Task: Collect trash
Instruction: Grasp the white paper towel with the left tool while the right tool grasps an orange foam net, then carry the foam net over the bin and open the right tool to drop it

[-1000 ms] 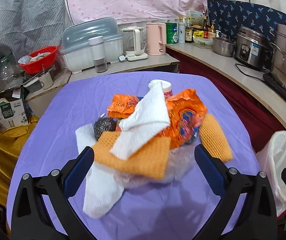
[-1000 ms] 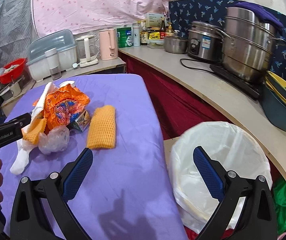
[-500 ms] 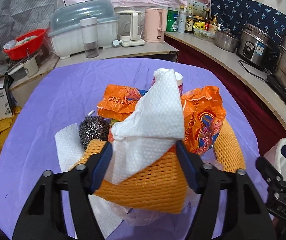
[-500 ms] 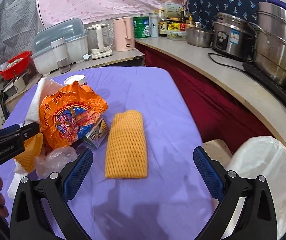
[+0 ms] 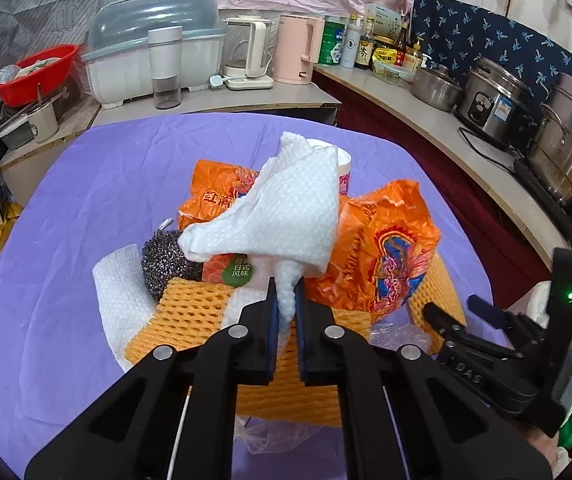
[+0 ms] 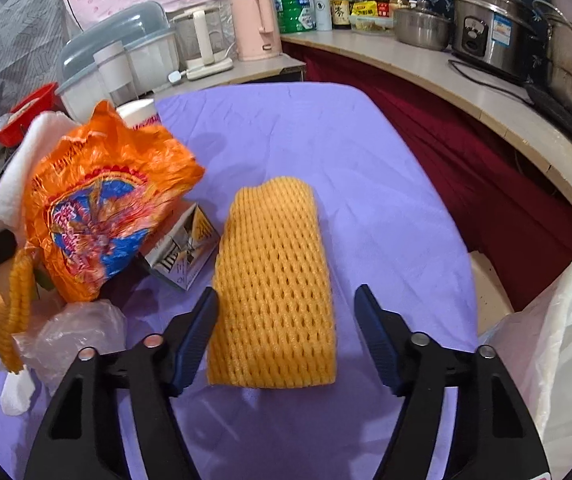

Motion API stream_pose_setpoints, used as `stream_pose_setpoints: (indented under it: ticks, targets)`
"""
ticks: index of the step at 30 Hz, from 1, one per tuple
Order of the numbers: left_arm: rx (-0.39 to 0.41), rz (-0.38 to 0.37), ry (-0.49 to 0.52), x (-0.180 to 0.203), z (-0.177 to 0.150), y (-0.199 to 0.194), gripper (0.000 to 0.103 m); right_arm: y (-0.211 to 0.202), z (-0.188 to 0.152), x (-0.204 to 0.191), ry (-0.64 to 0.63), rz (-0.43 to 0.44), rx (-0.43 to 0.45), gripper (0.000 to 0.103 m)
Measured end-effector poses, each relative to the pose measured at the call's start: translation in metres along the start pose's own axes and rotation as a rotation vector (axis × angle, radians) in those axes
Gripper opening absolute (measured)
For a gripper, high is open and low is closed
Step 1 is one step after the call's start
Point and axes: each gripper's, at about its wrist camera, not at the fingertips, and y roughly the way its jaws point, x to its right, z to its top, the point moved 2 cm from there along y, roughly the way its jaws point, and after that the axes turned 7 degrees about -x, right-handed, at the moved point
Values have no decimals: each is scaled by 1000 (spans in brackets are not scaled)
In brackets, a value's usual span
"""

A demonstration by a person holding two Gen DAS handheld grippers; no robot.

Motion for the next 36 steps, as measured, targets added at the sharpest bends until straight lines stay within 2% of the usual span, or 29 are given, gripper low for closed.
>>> stream_pose_setpoints:
  ticks: [1, 2, 4, 6, 8, 13, 23, 30, 36]
  targets:
    - [4, -2, -1, 0, 0, -2, 6, 3, -1, -1, -2, 7, -11, 57]
    - [8, -3, -1, 0, 1, -4, 6, 5, -3, -1, -2, 18, -19, 49]
    - [19, -7, -5, 0, 2, -10, 6, 5, -4, 1, 4, 36, -19, 43]
    - [32, -10, -8, 0, 3, -17, 6, 3, -4, -1, -1, 48, -16, 30]
    - [44, -12, -9, 2, 5, -24, 6, -1, -5, -2, -1, 53, -10, 25]
    - [85, -22, -3, 9, 6, -47, 6, -25, -6, 1, 5, 62, 41, 23]
    - [161, -81, 62, 48, -1, -98, 6, -109, -10, 25, 47, 64, 179, 23]
    - [186, -156, 161, 103, -18, -129, 6, -171, -28, 60, 96, 17, 277, 23]
    - [176, -236, 271, 169, -42, -142, 6, -209, -62, 112, 158, -97, 314, 23]
